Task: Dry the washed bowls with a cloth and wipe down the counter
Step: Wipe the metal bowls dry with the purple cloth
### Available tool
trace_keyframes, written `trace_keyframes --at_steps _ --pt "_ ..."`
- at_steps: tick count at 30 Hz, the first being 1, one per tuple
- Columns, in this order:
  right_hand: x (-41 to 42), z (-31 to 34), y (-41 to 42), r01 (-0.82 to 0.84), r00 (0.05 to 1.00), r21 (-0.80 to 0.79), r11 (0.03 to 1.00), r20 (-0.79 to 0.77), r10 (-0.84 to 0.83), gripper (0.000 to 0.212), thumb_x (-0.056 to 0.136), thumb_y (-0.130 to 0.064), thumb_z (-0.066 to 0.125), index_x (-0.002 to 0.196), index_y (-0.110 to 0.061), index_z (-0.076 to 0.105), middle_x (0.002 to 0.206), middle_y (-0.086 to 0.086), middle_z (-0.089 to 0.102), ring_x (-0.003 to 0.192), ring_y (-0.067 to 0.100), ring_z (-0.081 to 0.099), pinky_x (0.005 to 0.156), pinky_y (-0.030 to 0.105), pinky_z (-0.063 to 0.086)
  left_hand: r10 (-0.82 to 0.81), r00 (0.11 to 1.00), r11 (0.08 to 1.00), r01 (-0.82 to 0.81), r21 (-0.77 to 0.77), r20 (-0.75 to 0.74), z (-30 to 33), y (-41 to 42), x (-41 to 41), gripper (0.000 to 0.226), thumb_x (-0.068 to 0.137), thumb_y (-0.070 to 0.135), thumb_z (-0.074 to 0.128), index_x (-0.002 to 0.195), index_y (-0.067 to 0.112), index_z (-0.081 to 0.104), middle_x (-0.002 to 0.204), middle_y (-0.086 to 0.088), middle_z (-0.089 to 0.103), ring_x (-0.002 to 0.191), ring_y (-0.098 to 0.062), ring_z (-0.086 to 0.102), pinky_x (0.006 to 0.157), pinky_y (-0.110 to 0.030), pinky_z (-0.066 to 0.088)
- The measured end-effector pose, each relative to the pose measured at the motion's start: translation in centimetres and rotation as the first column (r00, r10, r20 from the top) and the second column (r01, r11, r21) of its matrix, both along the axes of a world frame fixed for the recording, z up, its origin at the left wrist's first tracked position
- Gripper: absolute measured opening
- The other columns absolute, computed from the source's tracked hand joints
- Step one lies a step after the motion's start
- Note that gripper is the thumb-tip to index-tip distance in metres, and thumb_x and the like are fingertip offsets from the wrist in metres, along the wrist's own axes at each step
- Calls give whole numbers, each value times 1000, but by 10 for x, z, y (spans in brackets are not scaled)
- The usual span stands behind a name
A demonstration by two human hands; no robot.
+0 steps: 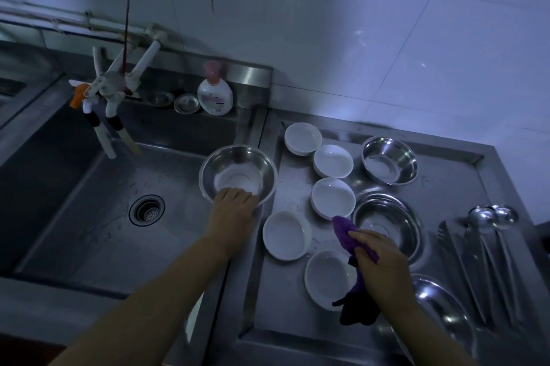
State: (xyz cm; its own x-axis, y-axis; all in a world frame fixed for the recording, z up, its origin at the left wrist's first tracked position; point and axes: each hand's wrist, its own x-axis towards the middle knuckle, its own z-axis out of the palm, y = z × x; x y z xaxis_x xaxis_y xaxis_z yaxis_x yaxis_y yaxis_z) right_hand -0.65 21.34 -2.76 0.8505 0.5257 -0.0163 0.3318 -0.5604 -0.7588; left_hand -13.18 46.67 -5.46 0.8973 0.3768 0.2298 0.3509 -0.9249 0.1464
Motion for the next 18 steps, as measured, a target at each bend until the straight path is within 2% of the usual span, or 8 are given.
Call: trace_keyframes --at_steps 3,6,9,12,13,15,18 --pt "10 9 -13 51 999 41 998 -18 -50 36 81 12 61 105 -14 70 108 0 59 99 28 61 93 47 50 -74 992 996 79 -39 101 15 -25 26 42 51 13 80 92 8 71 86 -7 70 79 -28 66 78 -38 51" --pt "27 18 -31 91 995 63 994 45 -94 39 78 15 61 101 -15 71 103 1 61 97 26 62 93 43 50 -113 980 987 130 -96 164 33 -58 63 47 55 12 81 100 9 71 94 -6 72 86 -27 67 79 -37 51" --pt "54 23 -52 129 992 75 989 -2 -129 36 80 15 59 105 -8 71 105 6 63 95 28 63 90 47 51 -130 983 968 154 -198 128 41 -90 104 45 62 11 77 106 6 69 98 -11 71 90 -32 65 81 -41 49" --pt "86 25 -75 183 982 78 980 29 -186 39 80 13 60 104 -15 71 103 5 64 95 22 62 87 28 49 -129 988 944 148 -296 83 32 -116 145 45 72 12 71 115 5 64 112 -15 67 103 -33 61 91 -41 44" --pt "99 25 -82 199 979 85 976 32 -203 38 80 13 60 103 -15 71 103 5 64 96 22 62 86 24 46 -115 991 927 130 -351 62 26 -124 159 44 76 14 68 119 7 62 116 -14 65 108 -32 59 94 -39 42" --pt "124 22 -95 213 976 96 972 32 -217 37 80 14 60 103 -11 71 103 7 65 97 24 61 88 26 45 -45 999 872 38 -489 -4 17 -139 189 41 85 22 60 125 12 58 122 -10 62 114 -27 55 94 -34 39" --pt "160 17 -110 224 974 90 971 12 -226 36 82 11 60 105 -14 70 106 5 65 99 21 59 90 27 45 101 986 701 -166 -694 -134 4 -154 239 35 90 26 55 121 11 58 119 -11 63 109 -27 58 88 -31 42"
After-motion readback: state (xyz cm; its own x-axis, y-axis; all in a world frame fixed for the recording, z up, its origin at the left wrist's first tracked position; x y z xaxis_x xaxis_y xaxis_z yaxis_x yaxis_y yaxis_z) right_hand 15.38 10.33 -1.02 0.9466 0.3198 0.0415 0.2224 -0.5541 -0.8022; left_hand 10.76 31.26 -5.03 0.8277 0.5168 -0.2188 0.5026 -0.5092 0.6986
